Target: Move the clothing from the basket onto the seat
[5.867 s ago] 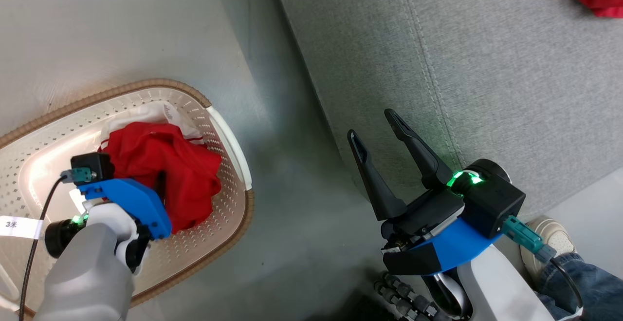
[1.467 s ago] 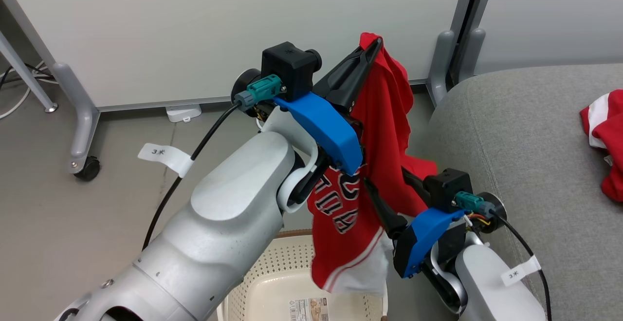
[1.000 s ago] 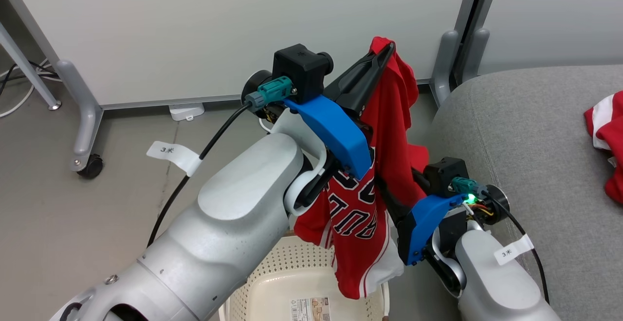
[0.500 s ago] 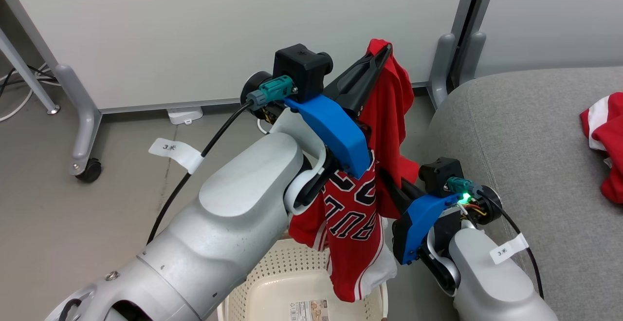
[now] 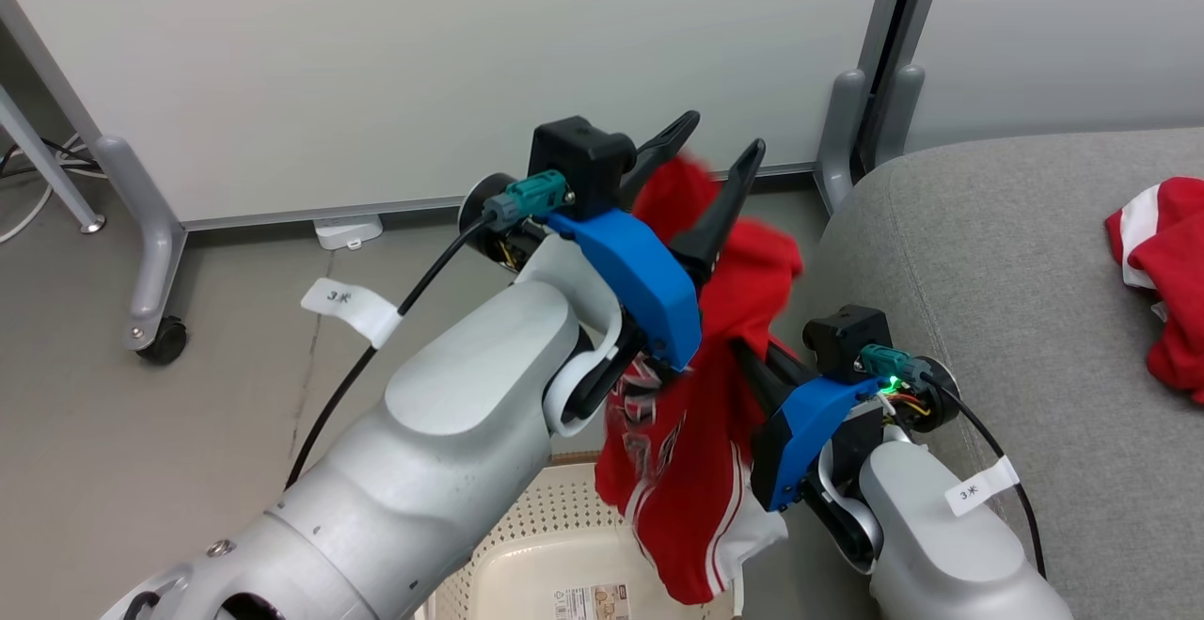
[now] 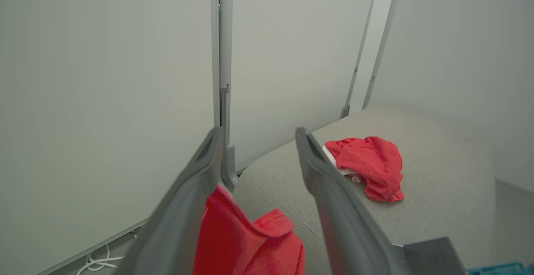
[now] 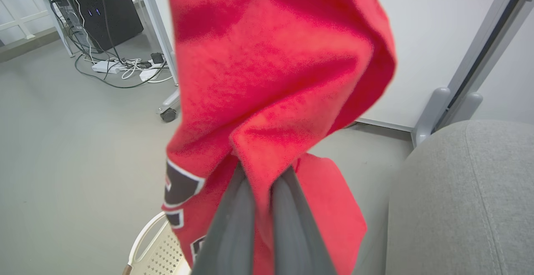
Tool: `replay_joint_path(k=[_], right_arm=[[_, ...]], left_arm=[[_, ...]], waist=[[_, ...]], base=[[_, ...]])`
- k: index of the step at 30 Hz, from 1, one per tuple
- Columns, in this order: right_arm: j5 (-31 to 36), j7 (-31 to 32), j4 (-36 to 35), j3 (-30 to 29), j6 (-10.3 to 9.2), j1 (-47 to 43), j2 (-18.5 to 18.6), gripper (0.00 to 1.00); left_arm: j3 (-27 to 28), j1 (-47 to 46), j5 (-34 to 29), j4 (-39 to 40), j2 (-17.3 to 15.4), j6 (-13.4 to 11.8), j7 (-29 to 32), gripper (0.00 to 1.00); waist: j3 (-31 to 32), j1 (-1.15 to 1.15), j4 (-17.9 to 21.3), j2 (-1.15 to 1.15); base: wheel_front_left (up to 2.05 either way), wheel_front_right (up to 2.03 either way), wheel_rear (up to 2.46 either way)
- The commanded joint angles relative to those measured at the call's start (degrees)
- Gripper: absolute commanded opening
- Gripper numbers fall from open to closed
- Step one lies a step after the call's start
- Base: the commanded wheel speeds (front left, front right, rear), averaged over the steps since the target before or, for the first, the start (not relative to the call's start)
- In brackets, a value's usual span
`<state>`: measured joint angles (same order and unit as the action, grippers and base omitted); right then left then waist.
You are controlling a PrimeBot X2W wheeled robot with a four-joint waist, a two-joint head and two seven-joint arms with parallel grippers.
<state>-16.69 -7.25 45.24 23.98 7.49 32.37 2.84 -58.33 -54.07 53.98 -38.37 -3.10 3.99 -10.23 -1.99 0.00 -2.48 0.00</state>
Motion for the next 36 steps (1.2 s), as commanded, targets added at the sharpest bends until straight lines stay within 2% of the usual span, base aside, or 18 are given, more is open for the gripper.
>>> replay_joint_path(k=[1, 9, 13, 22, 27, 32, 36], right_arm=[[-0.08, -0.61, -0.33, 0.06, 0.01, 0.76, 0.09, 0.0], [-0.36, -1.66, -2.6, 0.0, 0.01, -0.05, 0.09, 0.0], [0.16, -2.01, -4.37, -0.63, 0.01, -0.17, 0.09, 0.0], [1.58, -1.4, -12.25, -1.59, 0.01, -1.75, 0.09, 0.0], [3.18, 0.76, -19.67, -2.65, 0.01, -4.07, 0.09, 0.0], [4.93, 3.77, -27.59, -4.28, 0.01, -7.51, 0.09, 0.0], [5.36, 5.6, -32.93, -5.82, 0.02, -10.7, 0.06, 0.0]], left_arm=[[-0.38, 0.87, -0.14, -0.14, -0.57, 0.09, -0.49, 1.0], [0.16, 8.27, -0.77, 2.82, -4.98, 1.36, -4.17, 1.0], [2.82, 13.65, -2.42, 6.53, -8.26, 0.49, -4.97, 1.0], [18.89, 31.56, -12.59, 21.66, -15.29, -1.51, -5.01, 1.0], [27.71, 39.72, -17.32, 27.13, -15.87, -2.03, -5.01, 1.0], [36.14, 45.67, -21.4, 30.87, -14.38, -2.15, -4.98, 1.0], [40.34, 48.91, -24.02, 32.18, -13.14, -1.2, -4.98, 1.0]], waist=[[0.04, 0.0, 0.07, 0.0], [-0.08, 0.0, 0.87, 0.0], [-0.57, 0.0, 1.49, 0.0], [-2.09, 0.0, 6.1, 0.0], [-3.31, 0.0, 10.65, 0.0], [-4.56, 0.0, 16.06, 0.0], [-5.31, 0.0, 20.57, 0.0]], base=[[0.0, 0.0, 0.0], [0.0, 0.0, 0.0], [0.0, 0.0, 0.0], [0.0, 0.0, 0.0], [0.0, 0.0, 0.0], [0.0, 0.0, 0.0], [0.0, 0.0, 0.0]])
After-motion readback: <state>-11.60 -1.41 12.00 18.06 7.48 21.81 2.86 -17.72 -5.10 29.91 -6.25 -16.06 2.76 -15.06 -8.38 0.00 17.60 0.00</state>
